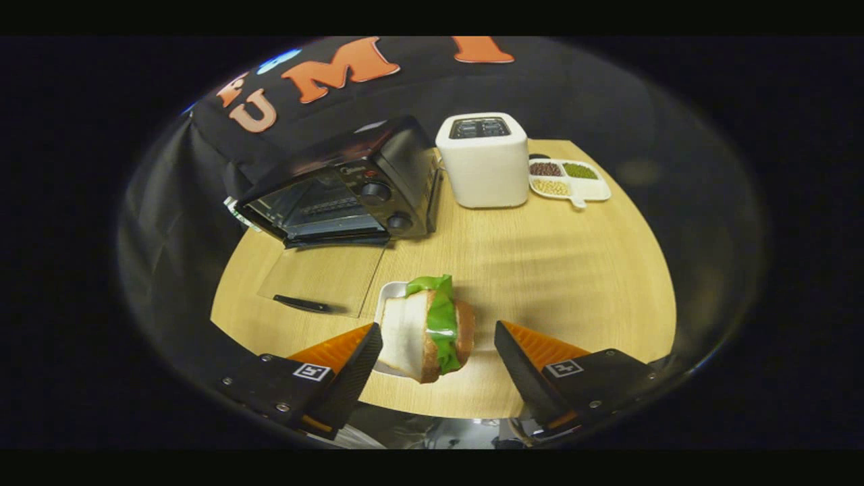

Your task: Open the toaster oven, put the food inside, and close the toaster oven door.

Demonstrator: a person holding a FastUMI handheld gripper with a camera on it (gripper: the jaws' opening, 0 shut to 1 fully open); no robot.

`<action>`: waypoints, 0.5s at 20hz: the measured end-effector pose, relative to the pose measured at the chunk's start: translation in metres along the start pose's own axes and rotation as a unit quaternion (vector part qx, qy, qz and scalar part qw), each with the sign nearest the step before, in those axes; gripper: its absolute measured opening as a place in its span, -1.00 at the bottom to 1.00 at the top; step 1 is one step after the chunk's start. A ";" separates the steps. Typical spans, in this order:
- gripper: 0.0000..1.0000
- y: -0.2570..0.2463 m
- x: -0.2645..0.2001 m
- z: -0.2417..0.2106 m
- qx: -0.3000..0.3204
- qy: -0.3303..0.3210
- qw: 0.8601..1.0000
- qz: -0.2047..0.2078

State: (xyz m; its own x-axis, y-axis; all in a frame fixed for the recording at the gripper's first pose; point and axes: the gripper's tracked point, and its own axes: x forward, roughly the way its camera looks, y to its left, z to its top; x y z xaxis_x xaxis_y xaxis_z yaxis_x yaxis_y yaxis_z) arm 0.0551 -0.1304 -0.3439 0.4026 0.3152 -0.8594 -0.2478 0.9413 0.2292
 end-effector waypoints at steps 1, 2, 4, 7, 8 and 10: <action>0.98 -0.001 0.007 -0.002 0.009 0.011 1.000 0.010; 0.97 0.000 0.012 -0.004 0.012 0.024 0.999 0.022; 0.91 -0.001 0.020 -0.006 0.010 0.038 0.999 0.035; 0.33 0.004 0.025 -0.010 0.010 0.054 0.997 0.057; 0.13 0.006 0.023 -0.008 0.017 0.054 0.996 0.063; -0.18 0.013 0.017 -0.003 0.040 0.053 0.995 0.070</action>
State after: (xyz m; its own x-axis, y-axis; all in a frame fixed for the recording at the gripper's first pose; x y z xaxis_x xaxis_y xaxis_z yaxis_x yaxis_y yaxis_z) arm 0.0561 -0.1133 -0.3575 0.2718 0.4338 -0.8590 -0.2222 0.8968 0.3826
